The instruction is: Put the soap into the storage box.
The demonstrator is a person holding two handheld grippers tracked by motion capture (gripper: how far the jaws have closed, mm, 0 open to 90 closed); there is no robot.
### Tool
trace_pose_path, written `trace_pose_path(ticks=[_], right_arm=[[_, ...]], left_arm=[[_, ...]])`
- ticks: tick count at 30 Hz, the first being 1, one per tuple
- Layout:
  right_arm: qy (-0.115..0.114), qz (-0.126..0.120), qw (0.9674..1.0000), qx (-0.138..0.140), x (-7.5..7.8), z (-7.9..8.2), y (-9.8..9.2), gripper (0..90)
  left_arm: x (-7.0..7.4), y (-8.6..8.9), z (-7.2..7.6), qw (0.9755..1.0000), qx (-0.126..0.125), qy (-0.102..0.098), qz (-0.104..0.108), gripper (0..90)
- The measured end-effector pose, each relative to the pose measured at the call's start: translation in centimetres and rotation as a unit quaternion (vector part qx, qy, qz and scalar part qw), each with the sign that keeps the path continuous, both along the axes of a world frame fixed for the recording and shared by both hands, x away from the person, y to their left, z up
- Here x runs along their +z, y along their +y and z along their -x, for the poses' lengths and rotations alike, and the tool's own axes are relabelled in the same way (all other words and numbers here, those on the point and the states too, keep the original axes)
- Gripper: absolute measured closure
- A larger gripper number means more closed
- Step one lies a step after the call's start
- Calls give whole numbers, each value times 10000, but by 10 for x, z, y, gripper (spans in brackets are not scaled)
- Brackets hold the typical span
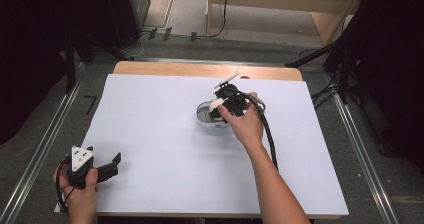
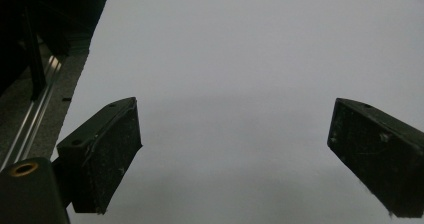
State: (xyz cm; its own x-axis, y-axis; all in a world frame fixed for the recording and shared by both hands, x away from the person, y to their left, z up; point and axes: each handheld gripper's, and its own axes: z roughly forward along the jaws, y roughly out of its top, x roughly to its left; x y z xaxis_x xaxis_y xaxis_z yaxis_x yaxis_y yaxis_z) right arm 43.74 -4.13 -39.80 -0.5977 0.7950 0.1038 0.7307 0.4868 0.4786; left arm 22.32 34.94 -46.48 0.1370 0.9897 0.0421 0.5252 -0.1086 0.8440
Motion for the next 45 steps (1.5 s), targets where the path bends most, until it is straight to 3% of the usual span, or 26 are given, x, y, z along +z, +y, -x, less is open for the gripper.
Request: trace_pose_path(ticks=[11,28,45], right_arm=[[10,-6,10000,-33,-5,-2,4,256],[80,174,9997,-121,-13,-3,8,252],[-116,-97,9997,-216,2,4,-7,163]], left_arm=[[0,0,0,10000,0,7,3,74],[0,0,0,10000,7,11,7,74],[0,0,0,10000,2,14,-3,74]])
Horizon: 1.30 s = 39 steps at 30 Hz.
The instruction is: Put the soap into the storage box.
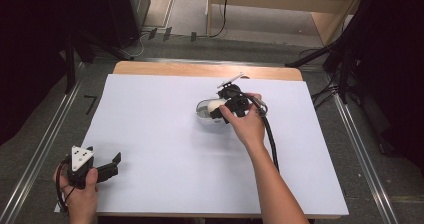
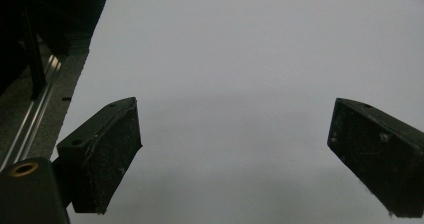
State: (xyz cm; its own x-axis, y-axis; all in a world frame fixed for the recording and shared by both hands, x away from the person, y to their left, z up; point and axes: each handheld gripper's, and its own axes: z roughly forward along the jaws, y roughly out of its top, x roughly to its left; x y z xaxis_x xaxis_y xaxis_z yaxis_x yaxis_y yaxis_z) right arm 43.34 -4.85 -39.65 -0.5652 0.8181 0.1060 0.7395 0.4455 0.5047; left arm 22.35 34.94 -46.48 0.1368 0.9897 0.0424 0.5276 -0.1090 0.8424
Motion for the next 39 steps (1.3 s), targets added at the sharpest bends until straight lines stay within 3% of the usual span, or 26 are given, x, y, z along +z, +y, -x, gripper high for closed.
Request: trace_pose_path(ticks=[14,39], right_arm=[[-114,-111,9998,-81,9,15,-22,162],[-199,-114,9997,-124,-3,55,-75,137]], left_arm=[[0,0,0,10000,10,11,-8,74],[0,0,0,10000,3,19,-26,74]])
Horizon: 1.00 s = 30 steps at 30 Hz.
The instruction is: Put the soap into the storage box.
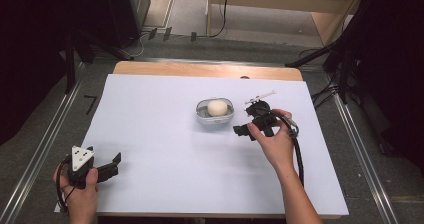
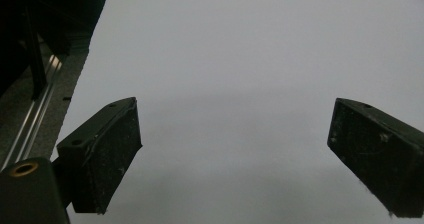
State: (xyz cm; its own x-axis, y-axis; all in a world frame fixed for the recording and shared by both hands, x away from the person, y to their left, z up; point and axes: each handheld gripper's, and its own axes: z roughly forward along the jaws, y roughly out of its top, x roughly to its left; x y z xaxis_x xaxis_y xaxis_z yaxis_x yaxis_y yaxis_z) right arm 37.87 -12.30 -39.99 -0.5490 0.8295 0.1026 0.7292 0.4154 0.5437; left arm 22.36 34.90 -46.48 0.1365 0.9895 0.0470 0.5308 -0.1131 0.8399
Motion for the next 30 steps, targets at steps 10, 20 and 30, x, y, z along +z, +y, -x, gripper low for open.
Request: trace_pose_path(ticks=[10,20,30], right_arm=[[-50,7,9999,-132,-8,16,-21,135],[-27,-57,9997,-225,-19,31,-39,135],[-24,-142,9991,-411,-30,48,-65,135]], left_arm=[[0,0,0,10000,-14,-19,-4,74],[0,-1,0,10000,2,-14,-49,74],[0,-1,0,10000,-6,-25,-54,74]])
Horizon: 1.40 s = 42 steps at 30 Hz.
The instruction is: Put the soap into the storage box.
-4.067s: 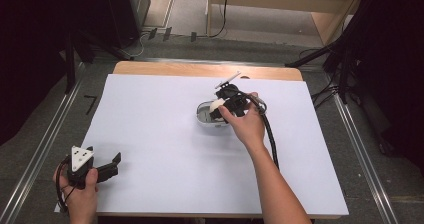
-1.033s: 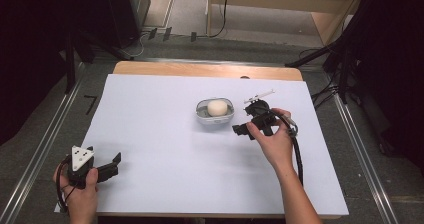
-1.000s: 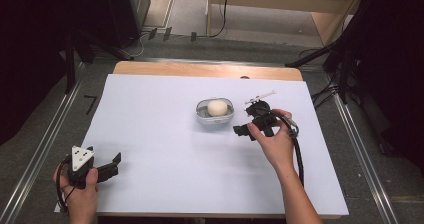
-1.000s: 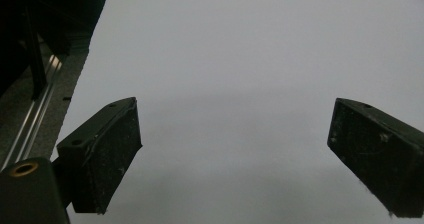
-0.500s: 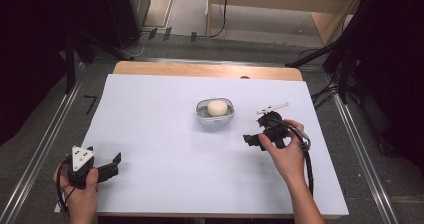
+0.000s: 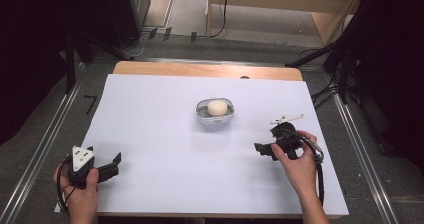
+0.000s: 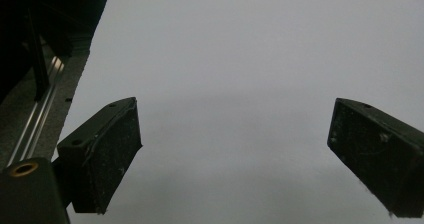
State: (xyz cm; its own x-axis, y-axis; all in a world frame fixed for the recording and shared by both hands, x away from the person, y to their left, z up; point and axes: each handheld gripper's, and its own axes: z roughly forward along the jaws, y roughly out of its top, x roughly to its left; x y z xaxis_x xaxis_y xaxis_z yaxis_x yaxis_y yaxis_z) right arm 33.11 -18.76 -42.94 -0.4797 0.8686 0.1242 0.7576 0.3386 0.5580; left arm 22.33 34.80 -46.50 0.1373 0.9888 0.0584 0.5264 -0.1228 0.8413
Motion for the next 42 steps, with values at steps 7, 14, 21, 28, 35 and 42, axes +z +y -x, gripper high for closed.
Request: trace_pose_path(ticks=[7,14,21,28,35,42], right_arm=[[-33,-84,10000,-23,-7,9,-15,135],[-56,-98,9999,-64,-12,19,-24,132],[-123,-129,9998,-90,-14,26,-33,132],[-218,-170,9995,-168,-15,35,-46,133],[-233,-188,9991,-293,-21,45,-63,133],[-281,-234,9981,-504,-28,56,-87,135]], left_arm=[[0,0,0,10000,1,6,0,74],[0,0,0,10000,1,-1,5,74],[0,0,0,10000,10,8,5,75],[0,0,0,10000,0,8,-4,74],[0,0,0,10000,-1,22,-20,74],[0,0,0,10000,0,23,-17,74]])
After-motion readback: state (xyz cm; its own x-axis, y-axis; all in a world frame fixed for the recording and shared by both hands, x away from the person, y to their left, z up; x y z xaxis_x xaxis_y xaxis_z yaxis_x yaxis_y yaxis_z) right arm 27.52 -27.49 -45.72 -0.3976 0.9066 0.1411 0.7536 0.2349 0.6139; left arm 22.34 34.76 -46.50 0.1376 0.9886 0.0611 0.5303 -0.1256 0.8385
